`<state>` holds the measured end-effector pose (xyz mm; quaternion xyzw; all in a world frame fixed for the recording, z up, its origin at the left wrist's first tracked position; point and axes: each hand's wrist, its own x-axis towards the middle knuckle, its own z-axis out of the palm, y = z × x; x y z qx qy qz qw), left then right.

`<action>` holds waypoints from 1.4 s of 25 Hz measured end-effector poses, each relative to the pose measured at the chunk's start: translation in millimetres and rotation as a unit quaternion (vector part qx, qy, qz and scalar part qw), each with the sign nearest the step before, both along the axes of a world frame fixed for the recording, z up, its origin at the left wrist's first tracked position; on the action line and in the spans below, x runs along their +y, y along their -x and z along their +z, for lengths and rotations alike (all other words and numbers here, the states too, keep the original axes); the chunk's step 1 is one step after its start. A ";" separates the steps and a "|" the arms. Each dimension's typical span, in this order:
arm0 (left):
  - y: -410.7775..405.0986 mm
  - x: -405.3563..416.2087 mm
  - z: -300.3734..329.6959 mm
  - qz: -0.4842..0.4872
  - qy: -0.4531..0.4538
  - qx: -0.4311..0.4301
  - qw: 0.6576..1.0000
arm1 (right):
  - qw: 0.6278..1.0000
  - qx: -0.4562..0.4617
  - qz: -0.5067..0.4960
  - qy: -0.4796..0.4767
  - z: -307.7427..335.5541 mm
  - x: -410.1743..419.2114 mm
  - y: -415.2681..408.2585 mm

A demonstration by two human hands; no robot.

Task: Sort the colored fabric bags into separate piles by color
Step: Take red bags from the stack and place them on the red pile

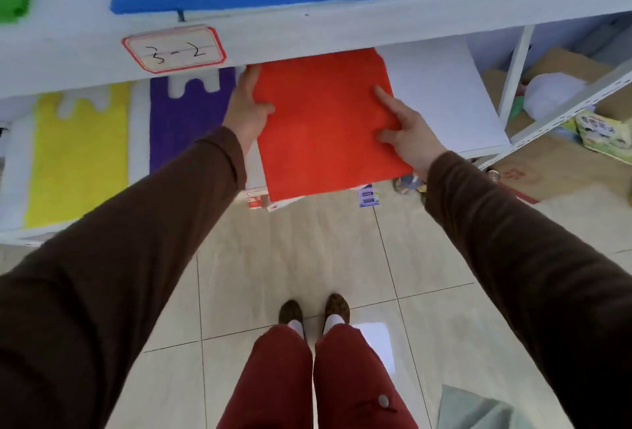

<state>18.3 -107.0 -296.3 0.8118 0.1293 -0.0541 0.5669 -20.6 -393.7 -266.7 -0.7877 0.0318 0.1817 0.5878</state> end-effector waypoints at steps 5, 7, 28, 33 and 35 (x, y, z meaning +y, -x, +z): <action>-94.7 21.1 -34.4 0.062 0.051 -0.057 0.995 | 0.996 -0.057 -0.030 -0.062 -49.9 13.5 -94.3; -111.4 26.1 -63.0 0.046 0.059 -0.059 0.995 | 0.996 -0.046 -0.037 -0.069 -90.9 17.5 -113.6; -40.8 23.7 -161.0 -0.041 -0.265 0.076 0.960 | 0.951 -0.060 -0.011 0.305 -186.9 16.2 -53.5; 61.6 21.5 -33.5 -0.129 -0.275 0.012 0.953 | 0.923 -0.071 0.077 0.370 -84.0 10.4 36.1; 96.6 23.4 25.0 -0.148 -0.276 -0.025 0.949 | 0.922 -0.099 0.086 0.363 -32.2 20.3 68.7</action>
